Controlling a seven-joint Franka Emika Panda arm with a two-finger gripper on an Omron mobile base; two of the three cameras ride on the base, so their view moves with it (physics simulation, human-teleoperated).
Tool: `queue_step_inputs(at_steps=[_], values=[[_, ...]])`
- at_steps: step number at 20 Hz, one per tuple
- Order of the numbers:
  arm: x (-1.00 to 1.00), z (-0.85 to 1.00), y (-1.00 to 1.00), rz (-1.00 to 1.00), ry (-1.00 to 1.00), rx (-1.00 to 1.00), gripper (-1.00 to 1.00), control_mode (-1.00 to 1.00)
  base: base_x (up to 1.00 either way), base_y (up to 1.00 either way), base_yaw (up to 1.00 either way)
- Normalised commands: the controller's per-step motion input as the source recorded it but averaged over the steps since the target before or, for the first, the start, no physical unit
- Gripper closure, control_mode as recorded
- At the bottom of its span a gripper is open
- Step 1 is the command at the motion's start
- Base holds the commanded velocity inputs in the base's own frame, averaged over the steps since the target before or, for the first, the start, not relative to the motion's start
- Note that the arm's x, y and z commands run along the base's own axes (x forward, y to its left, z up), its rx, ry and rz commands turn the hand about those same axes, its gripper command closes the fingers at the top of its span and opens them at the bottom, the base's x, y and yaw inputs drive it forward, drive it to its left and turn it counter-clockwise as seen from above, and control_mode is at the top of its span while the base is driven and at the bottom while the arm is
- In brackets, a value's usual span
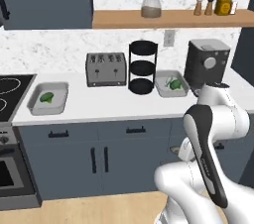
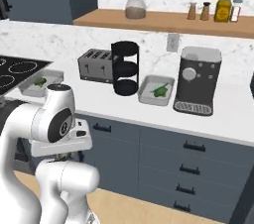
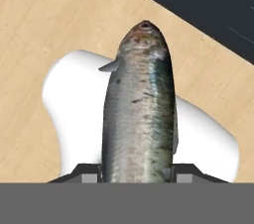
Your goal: Place one broccoli and one fish in each tupperware on the nearby counter, to pack two identical lunches.
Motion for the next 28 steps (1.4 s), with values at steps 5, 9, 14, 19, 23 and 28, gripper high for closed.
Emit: queue_step_inputs(at_steps=[5, 9, 14, 19, 23, 28], values=[[0.00, 0.00, 0.00, 0.00, 0.00, 0.00, 1.00, 1.00, 0.36, 1.00, 0.01], [0.00, 0.00, 0.00, 0.00, 0.00, 0.00, 1.00, 1.00, 0.59, 0.97, 0.00], [0.00, 0.00, 0.00, 0.00, 0.00, 0.00, 1.00, 1.00, 0.59, 0.56, -0.05], [0.00, 0.00, 0.00, 0.00, 0.00, 0.00, 1.00, 1.00, 0.51, 0.25, -0.15], [0.00, 0.00, 0.00, 0.00, 0.00, 0.00, 1.00, 1.00, 0.71, 0.24, -0.13], [0.00, 0.00, 0.00, 0.00, 0.00, 0.00, 1.00, 1.00, 0.69, 0.62, -0.09]])
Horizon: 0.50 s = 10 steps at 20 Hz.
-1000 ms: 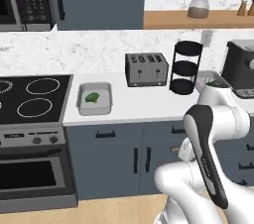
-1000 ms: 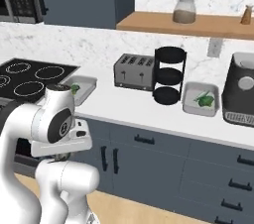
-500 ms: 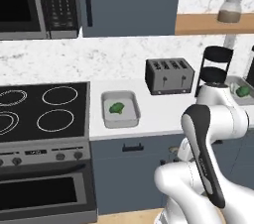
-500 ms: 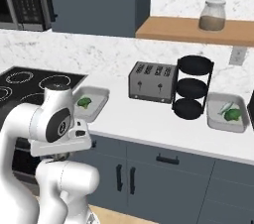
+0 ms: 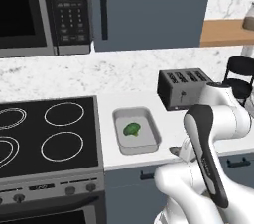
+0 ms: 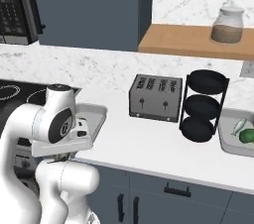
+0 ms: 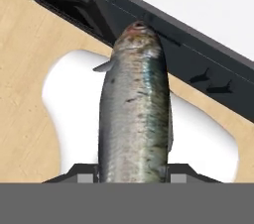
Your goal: Place one broccoli and one fish in each tupperware on the nearby counter, to pack two identical lunches.
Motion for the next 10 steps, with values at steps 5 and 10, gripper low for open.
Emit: queue_step_inputs(at_steps=[5, 10], values=[[0.42, -0.06, 0.37, -0.04, 0.00, 0.00, 1.00, -1.00, 0.24, 0.30, -0.03], [0.83, -0.06, 0.13, -0.09, 0.00, 0.00, 1.00, -1.00, 0.00, 0.00, 0.00]])
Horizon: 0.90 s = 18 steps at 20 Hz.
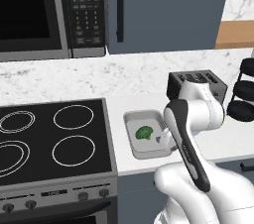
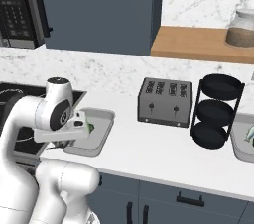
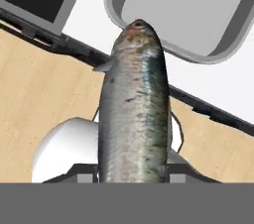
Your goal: Place one broccoli and one fish in each tupperware on the nearby counter, to pack two identical lunches.
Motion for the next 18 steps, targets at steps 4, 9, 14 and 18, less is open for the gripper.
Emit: queue_step_inputs(at_steps=[4, 9, 14, 18], values=[[1.00, -0.05, 0.00, -0.08, 0.06, 0.00, 1.00, -1.00, 0.00, 0.00, 0.00], [1.00, 0.00, 0.00, -0.08, 0.08, 0.00, 1.00, -1.00, 0.00, 0.00, 0.00], [1.00, -0.54, -0.01, -0.07, 0.05, 0.00, 1.00, -1.00, 0.00, 0.00, 0.00], [0.87, -0.96, 0.00, -0.06, 0.00, -0.03, 1.00, -1.00, 0.00, 0.00, 0.00]])
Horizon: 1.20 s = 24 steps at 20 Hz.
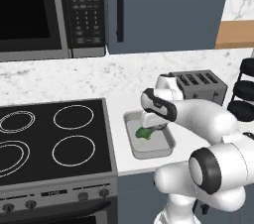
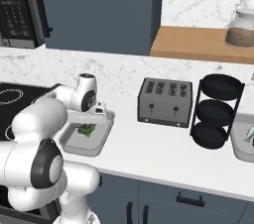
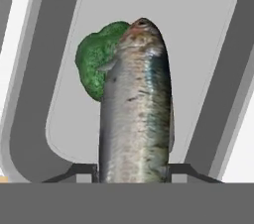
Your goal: Place one broccoli and one fish in each tupperware on the nearby counter, to pack two identical lunches.
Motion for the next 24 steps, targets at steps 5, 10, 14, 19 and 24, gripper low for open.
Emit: queue_step_inputs(at_steps=[5, 10, 14, 19, 24], values=[[0.65, -0.25, -0.11, -0.05, 0.02, 0.00, 1.00, -1.00, 0.00, 0.00, 0.00], [0.24, -0.03, 0.00, 0.00, 0.00, 0.00, 1.00, -1.00, 0.00, 0.00, 0.00], [-0.33, 0.00, 0.06, 0.00, -0.05, 0.00, 1.00, -1.00, 0.00, 0.00, 0.00], [-0.33, 0.00, 0.08, 0.00, -0.19, 0.00, 1.00, -1.00, 0.00, 0.00, 0.00], [0.03, -0.26, 0.74, 0.08, -0.04, -0.01, 1.00, -1.00, 0.00, 0.00, 0.00]])
